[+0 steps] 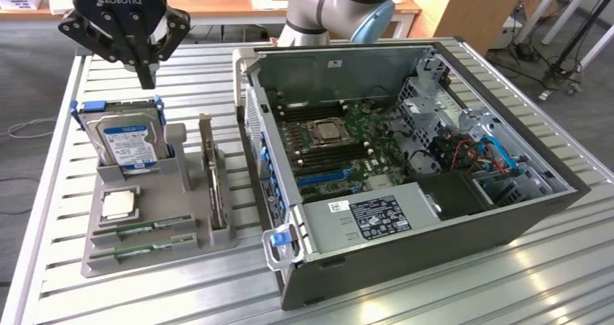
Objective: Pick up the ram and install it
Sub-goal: 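Reach for the ram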
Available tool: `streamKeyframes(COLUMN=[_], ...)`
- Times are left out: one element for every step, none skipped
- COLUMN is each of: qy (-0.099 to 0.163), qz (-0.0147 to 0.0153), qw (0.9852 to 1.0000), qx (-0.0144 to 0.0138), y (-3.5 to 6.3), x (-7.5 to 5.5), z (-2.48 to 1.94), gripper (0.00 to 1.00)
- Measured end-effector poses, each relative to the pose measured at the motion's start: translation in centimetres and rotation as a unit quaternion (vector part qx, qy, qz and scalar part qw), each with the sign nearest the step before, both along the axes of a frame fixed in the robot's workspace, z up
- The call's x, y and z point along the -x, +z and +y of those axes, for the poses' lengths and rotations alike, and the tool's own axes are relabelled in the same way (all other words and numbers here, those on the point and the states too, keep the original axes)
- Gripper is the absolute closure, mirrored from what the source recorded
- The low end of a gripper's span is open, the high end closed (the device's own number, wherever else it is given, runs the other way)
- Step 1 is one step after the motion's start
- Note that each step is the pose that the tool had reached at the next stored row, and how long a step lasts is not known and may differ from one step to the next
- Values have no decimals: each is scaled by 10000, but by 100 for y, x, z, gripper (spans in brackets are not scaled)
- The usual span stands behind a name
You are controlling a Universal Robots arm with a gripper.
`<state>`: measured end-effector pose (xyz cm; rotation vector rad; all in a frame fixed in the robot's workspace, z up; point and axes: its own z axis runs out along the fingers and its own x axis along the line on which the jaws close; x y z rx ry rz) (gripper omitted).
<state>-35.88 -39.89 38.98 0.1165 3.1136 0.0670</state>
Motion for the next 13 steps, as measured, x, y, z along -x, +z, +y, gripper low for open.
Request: streamKeyframes(qy=[0, 0, -1, 0, -1, -1, -1, 0, 0, 0, 0, 0, -1], qz=[0, 0, 0, 1, 1, 0, 0, 1, 0, 1, 0, 0, 0], qw=[10000, 10000, 10000, 10000, 10000, 10000, 10000, 10000, 10000, 10000, 10000, 10000, 10000], qx=[0, 0, 0, 1, 0, 0, 0, 0, 0, 0, 0, 0, 0], y=[0, 0, 0, 0, 1, 0, 0, 0, 0, 1, 0, 0, 0], x=[0, 0, 2, 6, 12, 20, 30, 39, 48, 54, 60, 64, 67], z=[0, 0, 0, -3, -7, -14, -24, -35, -46, -57, -68, -81, -93], gripper=[89, 89, 89, 89, 89, 89, 89, 89, 89, 89, 89, 89, 89])
